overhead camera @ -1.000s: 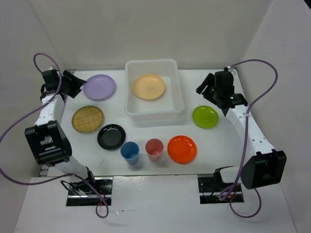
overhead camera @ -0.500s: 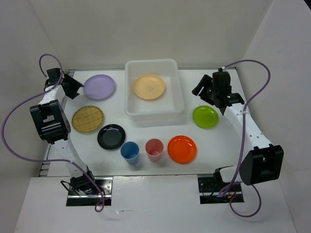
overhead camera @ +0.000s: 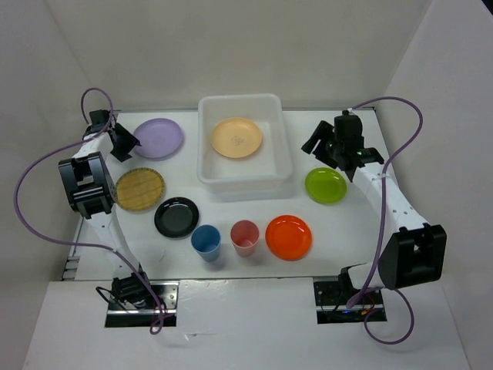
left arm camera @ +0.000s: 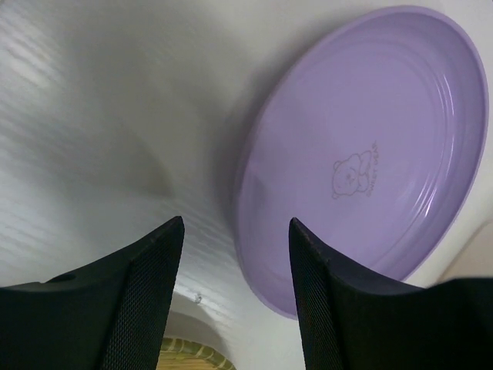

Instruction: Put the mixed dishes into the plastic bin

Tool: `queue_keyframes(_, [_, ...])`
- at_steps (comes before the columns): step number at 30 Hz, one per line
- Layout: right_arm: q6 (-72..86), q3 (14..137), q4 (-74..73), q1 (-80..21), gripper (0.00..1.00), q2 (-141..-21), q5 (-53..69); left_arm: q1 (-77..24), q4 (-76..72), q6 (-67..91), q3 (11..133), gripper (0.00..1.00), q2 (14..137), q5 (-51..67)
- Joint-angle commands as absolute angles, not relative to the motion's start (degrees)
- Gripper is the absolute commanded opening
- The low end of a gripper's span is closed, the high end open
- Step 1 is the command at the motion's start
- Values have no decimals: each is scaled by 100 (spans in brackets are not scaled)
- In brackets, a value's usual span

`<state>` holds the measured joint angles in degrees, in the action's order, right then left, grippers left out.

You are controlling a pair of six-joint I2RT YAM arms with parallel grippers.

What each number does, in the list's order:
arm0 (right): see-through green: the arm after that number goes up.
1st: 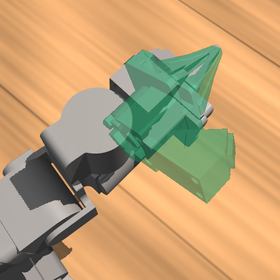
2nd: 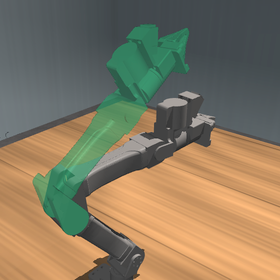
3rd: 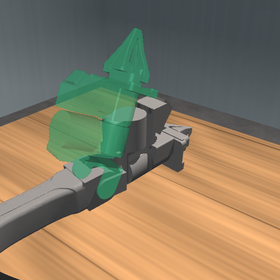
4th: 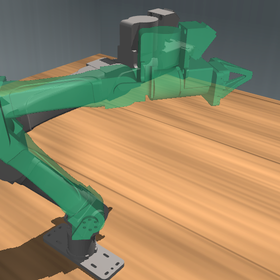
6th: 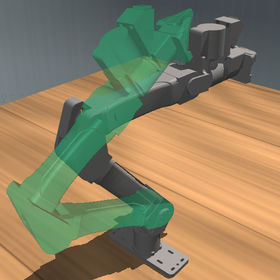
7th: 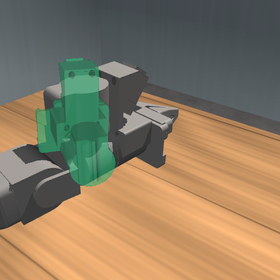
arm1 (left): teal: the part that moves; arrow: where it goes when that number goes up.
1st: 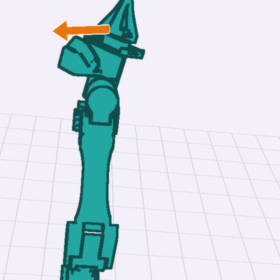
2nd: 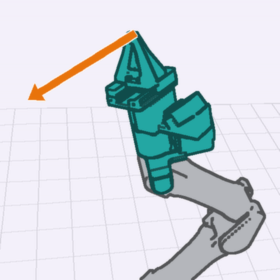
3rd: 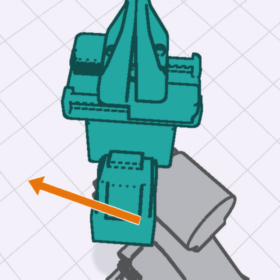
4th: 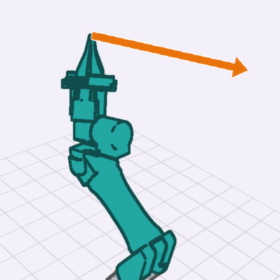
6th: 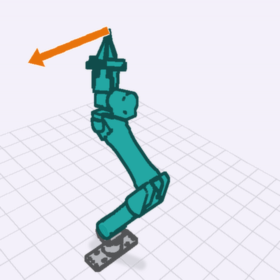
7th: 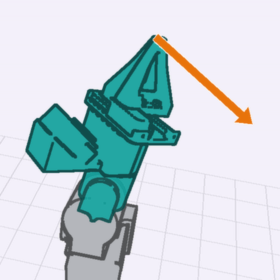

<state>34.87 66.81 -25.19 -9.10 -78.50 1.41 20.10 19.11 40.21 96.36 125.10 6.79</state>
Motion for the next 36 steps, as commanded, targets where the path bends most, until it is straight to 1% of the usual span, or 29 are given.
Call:
queue_keyframes(1, [3480, 6828, -2215, -896, 73, -7901, 202, 1854, 2012, 3718, 10045, 64, 12725, 423])
queue_keyframes(5, [3480, 6882, -2215, -896, 73, -7901, 202, 1653, 2284, 3586, 10336, 58, 12946, 212])
queue_keyframes(6, [3480, 6882, -2276, -896, 73, -7901, 202, 1652, 2285, 3586, 10397, 50, 13016, 211])
queue_keyframes(9, [3480, 6935, -2337, -896, 73, -7901, 150, 1600, 2285, 3586, 10397, 37, 13069, 211])
queue_keyframes(12, [3480, 6935, -2338, -896, 73, -7840, 149, 1600, 2347, 3533, 10397, 34, 13122, 211])
queue_keyframes(14, [3480, 6935, -2390, -896, 73, -7840, 149, 1600, 2347, 3481, 10450, 28, 13122, 211])
queue_keyframes(16, [3480, 6935, -2391, -896, 73, -7788, 149, 1600, 2408, 3480, 10450, 18, 13175, 211])
queue_keyframes(17, [3480, 6935, -2391, -896, 73, -7787, 149, 1600, 2408, 3420, 10520, 5, 13175, 211])
queue_keyframes(18, [3480, 6935, -2391, -896, 73, -7787, 149, 1600, 2408, 3419, 10521, 0, 13175, 211])
queue_keyframes(19, [3480, 6935, -2391, -896, 73, -7735, 149, 1600, 2321, 3419, 10390, 0, 13175, 211])
queue_keyframes(22, [3480, 6935, -2443, -896, 73, -7673, 149, 1600, 1953, 3480, 9864, 0, 12614, 211])
queue_keyframes(23, [3480, 6935, -2443, -896, 73, -7673, 97, 1600, 1882, 3576, 9757, 0, 12229, 211])
queue_keyframes(25, [3428, 6935, -2504, -896, 73, -7620, 97, 1600, 1881, 3639, 9694, 0, 11832, 97])
queue_keyframes(29, [3428, 6935, -2505, -896, 73, -7506, 44, 1600, 2004, 3639, 9765, 0, 10621, 175])
queue_keyframes(30, [3428, 6882, -2505, -896, 73, -7445, 44, 1600, 2056, 3639, 9852, 0, 10426, 271])
queue_keyframes(31, [3428, 6882, -2505, -896, 73, -7392, 44, 1600, 2004, 3691, 9853, 0, 10076, 612])
queue_keyframes(33, [3428, 6820, -2505, -896, 73, -7339, 44, 1434, 1890, 3744, 9992, 0, 9827, 1157])
queue_keyframes(34, [3480, 6768, -2505, -896, 73, -7339, -17, 1337, 1890, 3805, 10098, 0, 9774, 1604])
queue_keyframes(36, [3480, 6768, -2505, -896, 73, -7287, -18, 767, 2170, 3649, 10605, 0, 9991, 1714])
